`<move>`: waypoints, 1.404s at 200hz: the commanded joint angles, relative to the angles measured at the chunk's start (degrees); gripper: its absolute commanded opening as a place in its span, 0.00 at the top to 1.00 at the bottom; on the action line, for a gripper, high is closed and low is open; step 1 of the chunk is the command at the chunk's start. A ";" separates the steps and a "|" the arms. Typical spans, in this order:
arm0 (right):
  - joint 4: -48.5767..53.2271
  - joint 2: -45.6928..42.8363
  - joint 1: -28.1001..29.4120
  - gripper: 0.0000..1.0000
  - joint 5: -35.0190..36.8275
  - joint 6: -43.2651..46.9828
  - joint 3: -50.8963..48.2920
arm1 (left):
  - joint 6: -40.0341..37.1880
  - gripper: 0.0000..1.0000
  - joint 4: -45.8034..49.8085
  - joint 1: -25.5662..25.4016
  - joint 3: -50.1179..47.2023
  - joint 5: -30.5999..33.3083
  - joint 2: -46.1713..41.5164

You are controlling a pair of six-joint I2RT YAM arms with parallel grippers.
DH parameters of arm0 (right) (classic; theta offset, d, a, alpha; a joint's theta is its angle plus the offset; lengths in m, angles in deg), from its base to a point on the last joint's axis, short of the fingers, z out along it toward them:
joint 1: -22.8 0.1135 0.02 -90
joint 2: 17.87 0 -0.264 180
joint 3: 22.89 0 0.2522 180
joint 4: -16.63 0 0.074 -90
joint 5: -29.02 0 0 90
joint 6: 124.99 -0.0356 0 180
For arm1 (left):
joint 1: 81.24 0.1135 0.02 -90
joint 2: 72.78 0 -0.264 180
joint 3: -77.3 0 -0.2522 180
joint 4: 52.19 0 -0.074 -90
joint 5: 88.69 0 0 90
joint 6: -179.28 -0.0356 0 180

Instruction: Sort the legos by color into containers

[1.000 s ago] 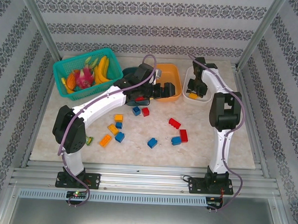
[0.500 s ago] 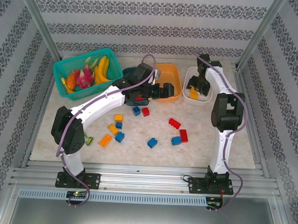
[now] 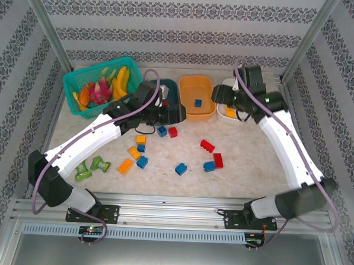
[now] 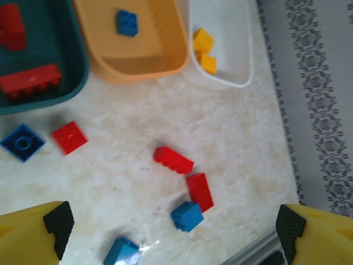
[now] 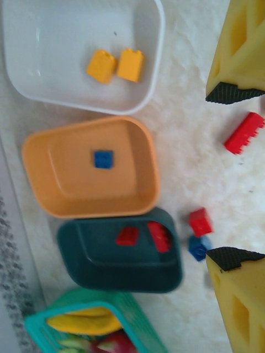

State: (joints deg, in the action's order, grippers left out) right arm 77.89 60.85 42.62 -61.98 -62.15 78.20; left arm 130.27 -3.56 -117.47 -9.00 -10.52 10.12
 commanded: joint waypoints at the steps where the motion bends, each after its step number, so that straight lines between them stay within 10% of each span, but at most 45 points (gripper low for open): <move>1: -3.84 -5.56 3.29 0.27 -1.80 -1.72 -8.05 | 0.92 0.04 4.62 0.81 -2.80 3.16 -3.44; 133: -10.96 -15.97 18.66 0.25 -3.70 -9.51 -31.50 | 12.01 0.28 11.36 -0.19 -12.73 9.91 -0.70; 281: -12.84 -13.34 18.81 0.23 -8.49 -9.34 -32.69 | 52.07 0.07 8.63 -2.27 -27.19 10.19 2.85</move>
State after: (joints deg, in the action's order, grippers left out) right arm 66.61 46.93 60.93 -68.27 -71.74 45.81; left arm 172.15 6.67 -119.13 -35.99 0.14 10.86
